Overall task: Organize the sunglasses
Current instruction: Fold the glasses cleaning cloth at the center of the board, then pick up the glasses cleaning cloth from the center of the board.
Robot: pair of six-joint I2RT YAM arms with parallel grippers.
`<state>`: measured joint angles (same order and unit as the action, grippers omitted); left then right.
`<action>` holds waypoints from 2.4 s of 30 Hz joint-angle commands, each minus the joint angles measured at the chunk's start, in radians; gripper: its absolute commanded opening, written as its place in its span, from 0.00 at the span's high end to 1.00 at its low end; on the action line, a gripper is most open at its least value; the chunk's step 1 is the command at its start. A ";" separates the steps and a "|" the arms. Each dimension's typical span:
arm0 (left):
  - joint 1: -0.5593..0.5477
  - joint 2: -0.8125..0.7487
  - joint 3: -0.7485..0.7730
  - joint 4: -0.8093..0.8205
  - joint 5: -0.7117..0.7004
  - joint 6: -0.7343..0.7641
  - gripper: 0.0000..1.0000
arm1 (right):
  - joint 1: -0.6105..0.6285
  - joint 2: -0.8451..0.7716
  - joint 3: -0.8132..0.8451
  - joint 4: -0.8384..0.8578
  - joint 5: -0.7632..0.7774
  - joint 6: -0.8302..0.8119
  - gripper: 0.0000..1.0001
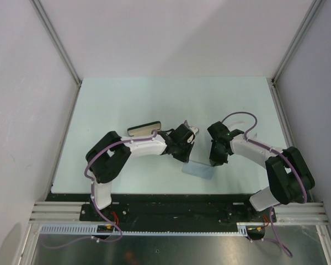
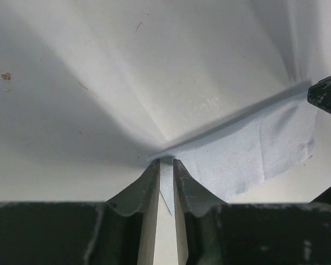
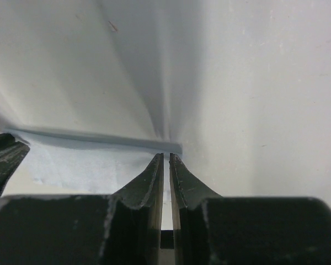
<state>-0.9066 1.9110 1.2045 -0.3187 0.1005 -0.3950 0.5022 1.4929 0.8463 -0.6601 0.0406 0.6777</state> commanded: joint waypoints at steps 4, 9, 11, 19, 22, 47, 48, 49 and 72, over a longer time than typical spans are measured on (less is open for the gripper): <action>0.005 0.011 0.001 -0.017 -0.051 -0.010 0.75 | -0.004 -0.066 -0.013 -0.029 0.028 -0.006 0.84; 0.008 -0.056 0.003 -0.017 -0.073 -0.010 0.60 | -0.005 -0.127 -0.049 -0.049 0.042 0.028 0.68; 0.011 -0.084 0.001 -0.017 -0.077 -0.010 0.55 | -0.005 -0.147 -0.067 -0.049 0.047 0.051 0.64; 0.025 -0.133 -0.046 -0.022 -0.032 -0.044 0.44 | -0.008 -0.201 -0.134 -0.016 -0.007 0.111 0.58; 0.029 -0.135 -0.072 -0.028 -0.005 -0.053 0.47 | -0.008 -0.201 -0.145 0.000 -0.022 0.117 0.59; 0.037 -0.061 -0.069 -0.036 0.102 -0.071 0.57 | -0.002 -0.163 -0.204 0.085 -0.018 0.143 0.60; 0.037 -0.058 -0.066 -0.036 0.099 -0.073 0.57 | -0.001 -0.158 -0.204 0.089 -0.018 0.148 0.60; 0.037 -0.055 -0.062 -0.034 0.099 -0.079 0.58 | 0.005 -0.154 -0.204 0.094 -0.015 0.148 0.59; 0.032 0.025 -0.034 -0.068 0.126 -0.108 0.66 | 0.047 -0.111 -0.204 0.116 -0.001 0.171 0.62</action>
<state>-0.8738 1.8843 1.1622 -0.3466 0.2329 -0.4931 0.5415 1.3453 0.6571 -0.5400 0.0101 0.8379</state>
